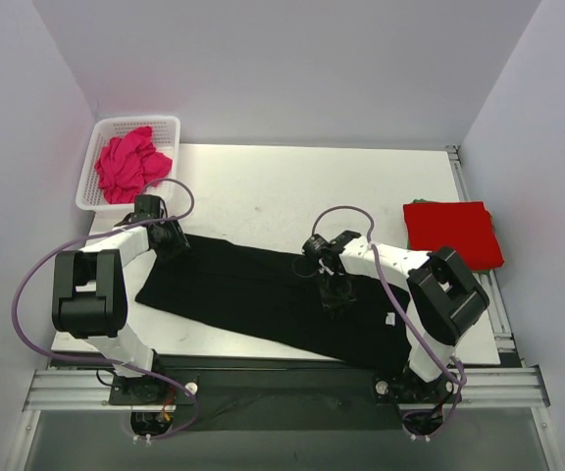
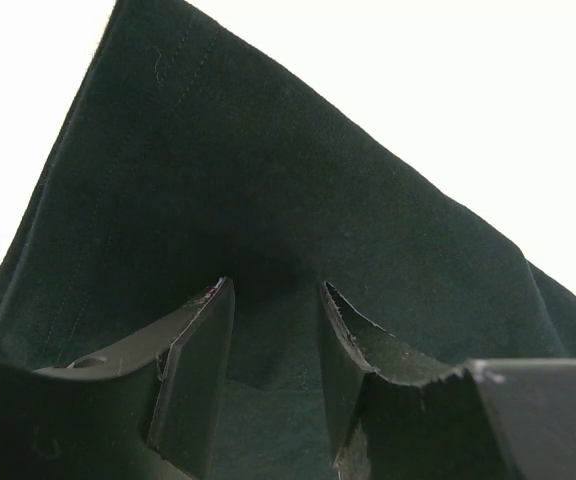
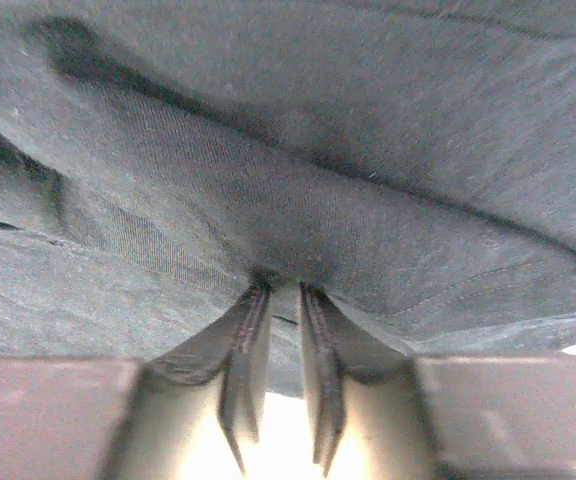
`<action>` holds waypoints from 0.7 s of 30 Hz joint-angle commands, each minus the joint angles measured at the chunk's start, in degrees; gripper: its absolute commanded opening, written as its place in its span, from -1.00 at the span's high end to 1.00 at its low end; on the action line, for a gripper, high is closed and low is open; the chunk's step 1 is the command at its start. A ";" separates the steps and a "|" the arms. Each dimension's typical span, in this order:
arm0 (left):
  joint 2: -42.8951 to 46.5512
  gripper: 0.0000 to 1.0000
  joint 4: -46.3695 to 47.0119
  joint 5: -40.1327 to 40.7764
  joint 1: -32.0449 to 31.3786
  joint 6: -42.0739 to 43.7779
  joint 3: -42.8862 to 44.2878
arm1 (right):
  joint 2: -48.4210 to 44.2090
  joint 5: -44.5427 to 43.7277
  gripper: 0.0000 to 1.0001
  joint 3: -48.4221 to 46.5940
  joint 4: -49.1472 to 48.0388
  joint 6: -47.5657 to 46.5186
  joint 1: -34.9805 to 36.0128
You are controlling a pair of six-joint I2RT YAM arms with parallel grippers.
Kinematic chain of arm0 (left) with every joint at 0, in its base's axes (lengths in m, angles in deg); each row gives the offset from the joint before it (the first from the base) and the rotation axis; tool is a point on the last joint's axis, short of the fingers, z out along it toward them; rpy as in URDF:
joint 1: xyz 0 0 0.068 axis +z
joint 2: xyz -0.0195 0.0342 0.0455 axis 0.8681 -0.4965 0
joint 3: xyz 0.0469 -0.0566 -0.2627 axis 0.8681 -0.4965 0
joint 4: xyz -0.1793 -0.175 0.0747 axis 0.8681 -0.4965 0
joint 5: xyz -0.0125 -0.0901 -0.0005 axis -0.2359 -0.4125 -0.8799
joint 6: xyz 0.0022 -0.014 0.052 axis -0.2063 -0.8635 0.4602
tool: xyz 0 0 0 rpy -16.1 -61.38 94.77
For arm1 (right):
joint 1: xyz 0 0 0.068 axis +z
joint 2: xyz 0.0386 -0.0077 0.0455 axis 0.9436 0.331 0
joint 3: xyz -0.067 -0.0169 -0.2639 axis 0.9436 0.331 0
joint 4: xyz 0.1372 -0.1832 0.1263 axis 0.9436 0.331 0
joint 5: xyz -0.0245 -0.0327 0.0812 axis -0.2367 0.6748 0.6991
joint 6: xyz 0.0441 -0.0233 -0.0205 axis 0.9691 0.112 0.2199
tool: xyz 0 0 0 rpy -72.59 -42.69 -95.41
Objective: Fold and stack the t-shirts
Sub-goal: Fold the other side of the tshirt into a rectangle
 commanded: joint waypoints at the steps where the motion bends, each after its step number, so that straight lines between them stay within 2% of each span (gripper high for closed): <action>1: -1.64 0.01 -0.11 0.05 -0.27 0.57 -0.58 | 0.99 -0.25 0.70 0.69 2.51 0.84 0.65; 2: -1.64 0.01 -0.11 -0.03 -0.18 0.57 -0.67 | 0.99 -0.25 0.84 0.61 2.51 0.93 0.65; 5: -1.82 0.01 -0.11 -0.12 -0.18 0.74 -0.67 | 0.38 -0.25 1.00 0.08 2.60 1.11 0.65; 21: -2.08 0.01 0.06 -0.74 0.08 1.09 -1.20 | -6.65 5.54 1.00 -4.40 5.41 1.99 0.38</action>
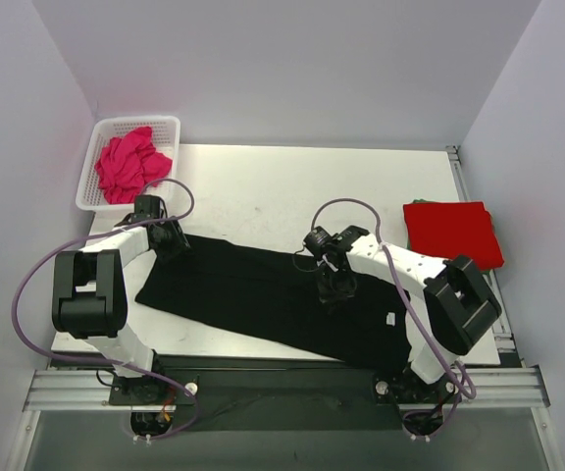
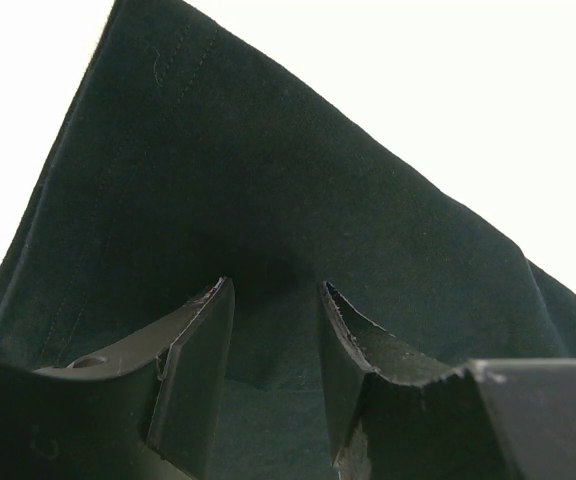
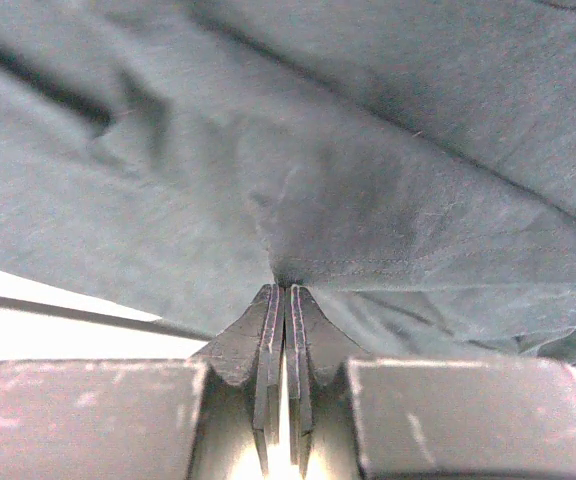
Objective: Fold and stack the t-shirts
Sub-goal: Fold the other side of the tshirt into a rectangle
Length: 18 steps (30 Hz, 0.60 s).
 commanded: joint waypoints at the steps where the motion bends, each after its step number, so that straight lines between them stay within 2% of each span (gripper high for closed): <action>1: -2.08 0.01 0.06 -0.52 -0.05 1.03 -1.28 | -2.68 2.91 1.00 -2.74 3.86 0.61 -0.01; 18: -2.61 0.01 -0.02 -1.05 0.12 1.55 -1.37 | 4.35 15.03 1.00 -14.08 4.57 -2.38 3.77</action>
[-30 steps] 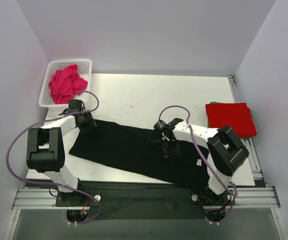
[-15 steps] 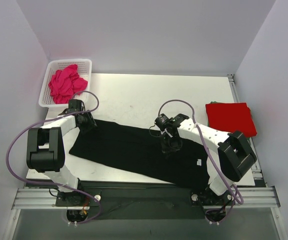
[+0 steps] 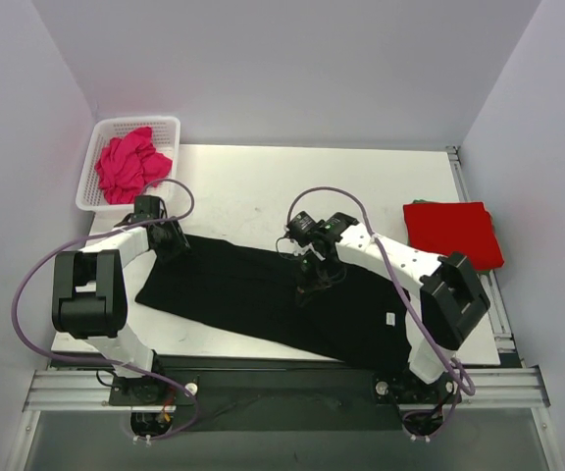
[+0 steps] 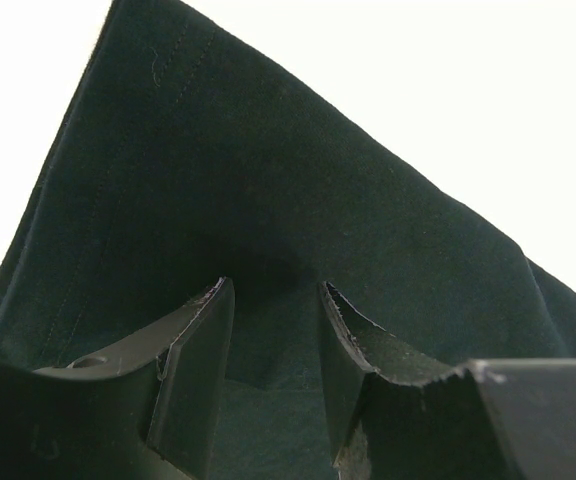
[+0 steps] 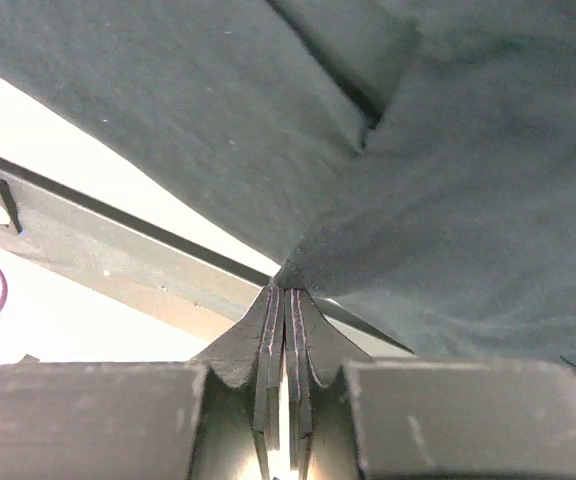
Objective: Fold and stack the t-shirts
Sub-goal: Fold the other side of the tshirt into a rectangle
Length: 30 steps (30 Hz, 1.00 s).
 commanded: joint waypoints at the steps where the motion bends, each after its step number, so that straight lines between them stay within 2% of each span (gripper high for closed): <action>1: -2.43 0.01 -0.15 -0.98 0.10 1.31 -1.37 | 3.52 3.85 1.00 -2.95 2.95 -1.31 1.10; 9: -1.99 0.01 -0.42 -0.98 0.63 2.10 -2.34 | 8.80 6.93 1.00 -6.47 3.91 -1.39 3.04; 15: -2.43 0.01 -1.21 0.07 1.42 2.37 -1.99 | 9.42 6.58 1.00 -7.27 5.14 -1.22 3.39; 16: -2.52 0.01 -1.38 0.51 1.51 2.37 -1.81 | 9.07 6.06 0.73 -7.61 5.41 -0.70 3.39; 19: -2.70 0.00 -2.09 1.21 2.65 2.37 -1.11 | 7.14 3.60 0.13 -8.23 6.11 -0.17 3.04; 23: -2.17 0.00 -2.53 1.30 3.97 2.81 -1.02 | 3.63 1.22 -0.12 -6.57 6.37 0.98 -0.55; 30: 0.46 -0.02 -2.18 0.95 4.06 3.86 -1.11 | -5.15 -6.77 -0.17 0.98 6.46 0.63 -13.02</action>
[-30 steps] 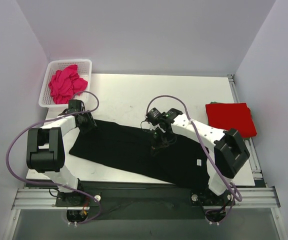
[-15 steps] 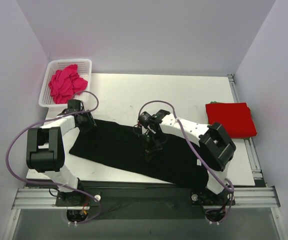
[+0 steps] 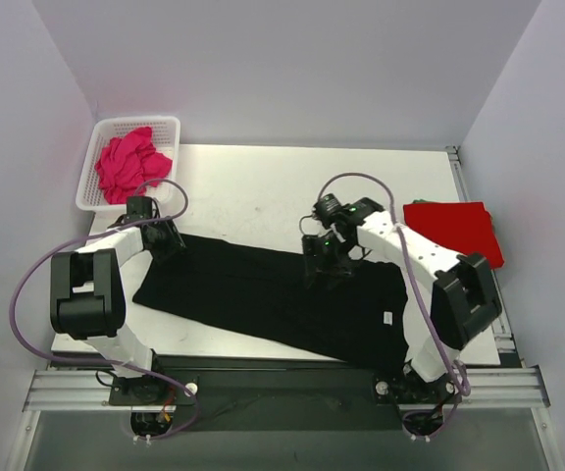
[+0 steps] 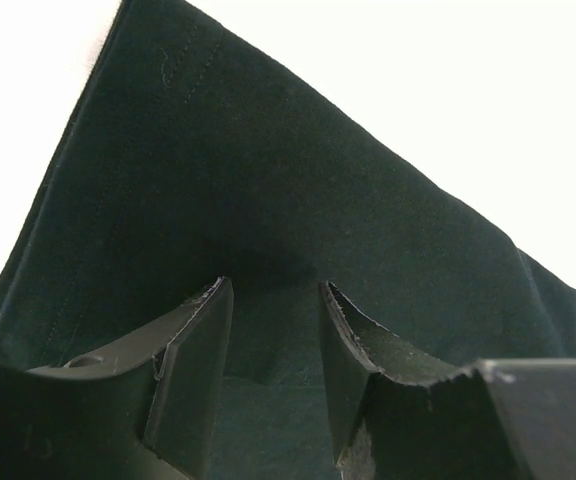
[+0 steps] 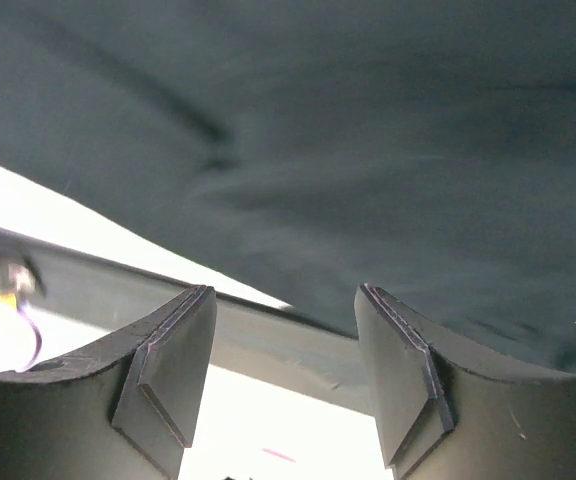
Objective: Fold and stack the t-shirts
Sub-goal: Fold the other side of the tshirt into a rectangle
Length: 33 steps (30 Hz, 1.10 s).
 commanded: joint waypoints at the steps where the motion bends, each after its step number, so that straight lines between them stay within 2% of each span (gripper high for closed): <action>1: 1.01 -0.03 -2.59 3.33 0.98 2.53 -0.80 | -5.19 -7.12 -0.17 3.70 3.69 -0.16 -6.39; 7: 3.91 -0.06 -3.38 3.42 0.89 1.92 0.34 | -8.00 -11.79 -0.13 8.71 3.08 -1.65 -18.60; 14: 4.27 -0.06 -3.56 1.93 0.54 0.68 2.80 | -6.69 -14.34 -0.12 8.81 0.26 -3.41 -28.02; 22: 4.18 -0.08 -0.75 -1.75 0.19 -1.25 2.80 | -3.70 -15.93 -0.16 10.65 -3.24 -4.91 -32.69; 28: 1.11 -0.08 6.80 -6.85 0.27 -4.15 0.25 | -0.72 -15.05 -0.16 10.66 -7.64 -4.29 -33.39; 33: -2.40 -0.07 8.31 -7.57 0.80 -4.94 -0.98 | 2.62 -16.02 -0.09 9.16 -8.70 -4.12 -33.48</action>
